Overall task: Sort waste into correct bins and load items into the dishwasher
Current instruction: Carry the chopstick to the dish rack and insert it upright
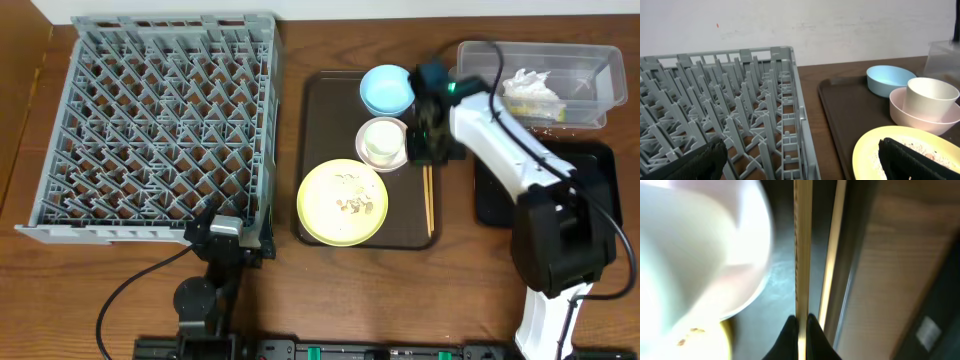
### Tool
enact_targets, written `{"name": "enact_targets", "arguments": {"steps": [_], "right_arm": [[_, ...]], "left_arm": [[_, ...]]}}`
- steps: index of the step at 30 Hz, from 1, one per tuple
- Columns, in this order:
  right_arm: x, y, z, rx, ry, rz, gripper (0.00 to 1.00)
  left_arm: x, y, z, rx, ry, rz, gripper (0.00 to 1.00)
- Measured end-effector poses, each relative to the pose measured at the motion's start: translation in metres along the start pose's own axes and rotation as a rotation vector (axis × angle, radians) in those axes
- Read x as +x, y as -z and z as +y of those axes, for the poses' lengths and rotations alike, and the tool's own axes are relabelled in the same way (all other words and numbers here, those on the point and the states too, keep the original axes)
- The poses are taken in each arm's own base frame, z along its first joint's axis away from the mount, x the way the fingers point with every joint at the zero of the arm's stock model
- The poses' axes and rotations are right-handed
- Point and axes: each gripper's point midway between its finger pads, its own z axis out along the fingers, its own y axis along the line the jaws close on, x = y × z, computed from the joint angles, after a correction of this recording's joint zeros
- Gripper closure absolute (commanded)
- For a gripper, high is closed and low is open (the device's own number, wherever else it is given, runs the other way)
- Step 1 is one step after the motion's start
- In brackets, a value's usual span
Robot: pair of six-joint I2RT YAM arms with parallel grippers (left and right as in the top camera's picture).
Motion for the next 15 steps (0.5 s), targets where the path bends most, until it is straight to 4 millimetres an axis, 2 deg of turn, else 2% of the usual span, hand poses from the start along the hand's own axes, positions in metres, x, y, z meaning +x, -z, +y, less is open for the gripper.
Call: {"name": "enact_targets", "arguments": {"steps": [4,9,11,15], "right_arm": [[-0.022,0.050,0.010,-0.029,-0.001,-0.070,0.99],[-0.044,0.088,0.024,-0.094,0.006,-0.170,0.99],[-0.058,0.098,0.039,-0.168,0.007,-0.224,0.99],[-0.093,0.123,0.083,-0.387,0.016,-0.369,0.99]], "left_arm": [[0.000,0.000,0.000,0.000,0.000,0.000,0.02],[0.000,0.000,0.000,0.000,0.000,0.000,0.02],[0.000,0.000,0.000,0.000,0.000,-0.001,0.02],[0.000,0.000,0.000,0.000,0.000,0.000,0.02]]}}
